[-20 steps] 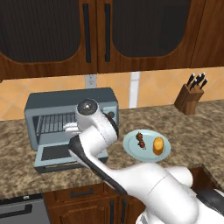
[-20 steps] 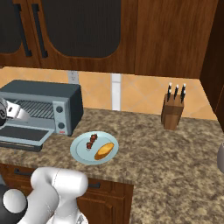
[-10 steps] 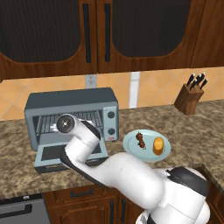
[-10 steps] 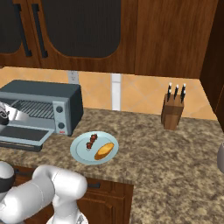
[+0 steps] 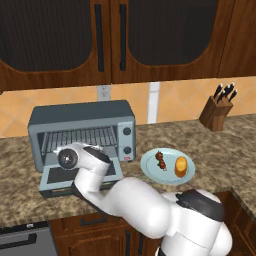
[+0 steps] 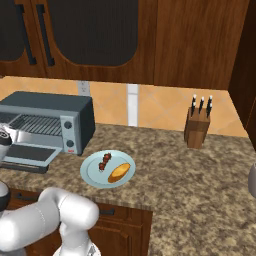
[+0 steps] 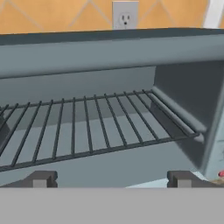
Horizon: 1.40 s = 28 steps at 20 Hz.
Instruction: Pick up the kebab skewer and baguette bread, and place them inside the toaster oven. Close the toaster oven door and start by setting the timer.
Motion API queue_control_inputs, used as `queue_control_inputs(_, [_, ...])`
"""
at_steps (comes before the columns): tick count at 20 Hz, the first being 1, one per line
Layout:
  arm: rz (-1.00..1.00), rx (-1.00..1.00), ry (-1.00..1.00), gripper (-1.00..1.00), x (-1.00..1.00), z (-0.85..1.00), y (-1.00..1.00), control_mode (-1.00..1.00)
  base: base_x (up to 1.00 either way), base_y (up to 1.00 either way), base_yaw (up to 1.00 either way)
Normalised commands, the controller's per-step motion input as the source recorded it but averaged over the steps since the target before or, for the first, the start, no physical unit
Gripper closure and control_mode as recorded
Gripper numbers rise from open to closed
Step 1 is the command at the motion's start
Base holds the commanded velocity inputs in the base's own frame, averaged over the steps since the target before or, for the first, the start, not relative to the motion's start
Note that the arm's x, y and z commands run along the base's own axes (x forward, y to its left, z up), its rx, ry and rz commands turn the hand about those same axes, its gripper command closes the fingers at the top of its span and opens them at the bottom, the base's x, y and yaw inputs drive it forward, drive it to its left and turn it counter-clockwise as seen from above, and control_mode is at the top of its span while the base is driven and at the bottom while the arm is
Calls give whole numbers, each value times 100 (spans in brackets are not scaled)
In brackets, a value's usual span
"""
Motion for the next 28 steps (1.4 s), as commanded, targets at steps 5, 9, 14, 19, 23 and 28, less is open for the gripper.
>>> queue_control_inputs(5, [2,-1,-9,-100,47,0,8,-100,0,0,0])
queue_control_inputs(9, [0,-5,-5,-100,45,-19,32,-100,0,0,0])
queue_control_inputs(14, [0,-1,-4,-100,33,-18,19,-100,0,0,0])
queue_control_inputs(19, [0,0,0,-100,49,-29,13,-100,0,0,0])
queue_control_inputs(23, [0,0,0,-100,52,-27,1,-100,0,0,0])
queue_control_inputs(28, [0,-3,0,-100,14,-39,0,-100,0,0,0])
